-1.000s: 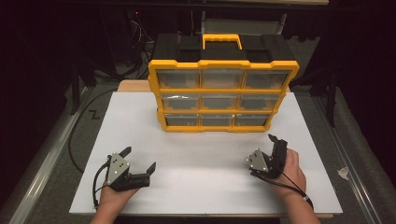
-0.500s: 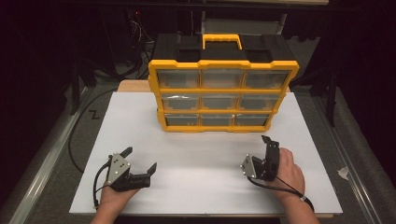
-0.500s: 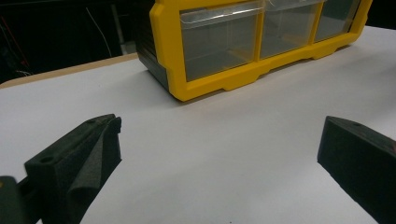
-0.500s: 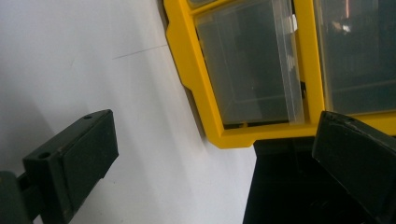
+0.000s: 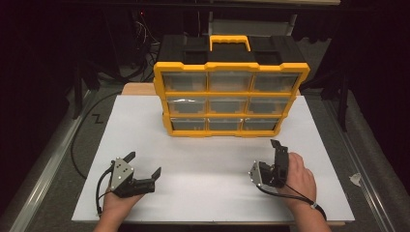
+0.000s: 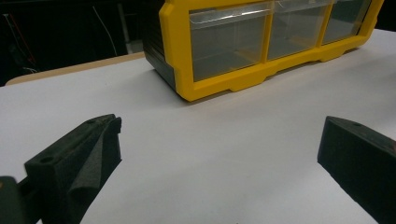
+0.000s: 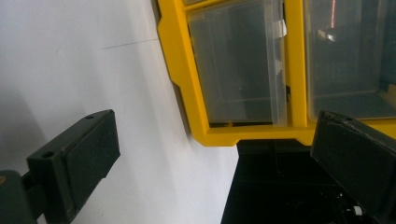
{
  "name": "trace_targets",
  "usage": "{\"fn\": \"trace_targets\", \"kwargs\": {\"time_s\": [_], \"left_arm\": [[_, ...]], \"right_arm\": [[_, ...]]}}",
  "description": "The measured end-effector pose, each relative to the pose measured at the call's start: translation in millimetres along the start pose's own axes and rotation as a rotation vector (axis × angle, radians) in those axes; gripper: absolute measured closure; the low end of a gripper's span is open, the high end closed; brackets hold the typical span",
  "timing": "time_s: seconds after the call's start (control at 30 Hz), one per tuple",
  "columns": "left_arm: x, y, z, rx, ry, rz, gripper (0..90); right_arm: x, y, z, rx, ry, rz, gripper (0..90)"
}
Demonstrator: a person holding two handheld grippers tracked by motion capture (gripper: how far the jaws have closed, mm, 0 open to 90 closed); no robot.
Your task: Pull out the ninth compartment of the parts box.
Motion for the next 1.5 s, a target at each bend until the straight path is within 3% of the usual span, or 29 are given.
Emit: {"fn": "trace_targets", "kwargs": {"time_s": [0.2, 0.57, 0.8, 1.03, 1.17, 1.23, 1.4, 1.5], "left_arm": [[0.5, 0.1, -1.4, 0.01, 0.0, -0.001, 0.2], [-1.3, -1.6, -2.4, 0.015, 0.023, 0.021, 0.2], [-1.1, -3.2, -4.2, 0.013, 0.033, 0.003, 0.2], [-0.9, 0.2, -5.7, 0.022, 0.02, -0.037, 0.2], [-1.2, 2.7, -5.9, 0.029, 0.012, -0.059, 0.2], [-1.6, 2.8, -5.7, 0.028, 0.02, -0.061, 0.2], [-1.2, 2.4, -6.2, 0.029, 0.018, -0.055, 0.2], [-2.1, 2.3, -5.2, 0.045, 0.025, -0.028, 0.2]], "right_arm": [[-0.4, 0.8, 0.6, 0.014, -0.001, -0.006, 5.5], [-5.4, 1.6, -1.6, 0.07, -0.005, -0.008, 19.0], [-11.7, 3.6, -1.6, 0.102, -0.011, 0.008, 29.6], [-12.9, 13.9, -7.9, 0.13, -0.039, -0.008, 40.7], [-12.3, 17.0, -11.4, 0.122, -0.049, -0.032, 44.1], [-12.6, 21.1, -13.5, 0.131, -0.045, -0.006, 46.1], [-13.7, 26.7, -23.1, 0.137, -0.051, -0.006, 50.1], [-15.7, 32.2, -30.3, 0.142, -0.044, -0.001, 52.7]]}}
Point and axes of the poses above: each handheld gripper's, and its own axes: z roughly backward along the jaws, x roughly out of its underside, y roughly to its right, the point moved 1 cm from there along -z, roughly forward along the jaws, and after that the axes turned 1 degree about z, right-handed, at the moved point
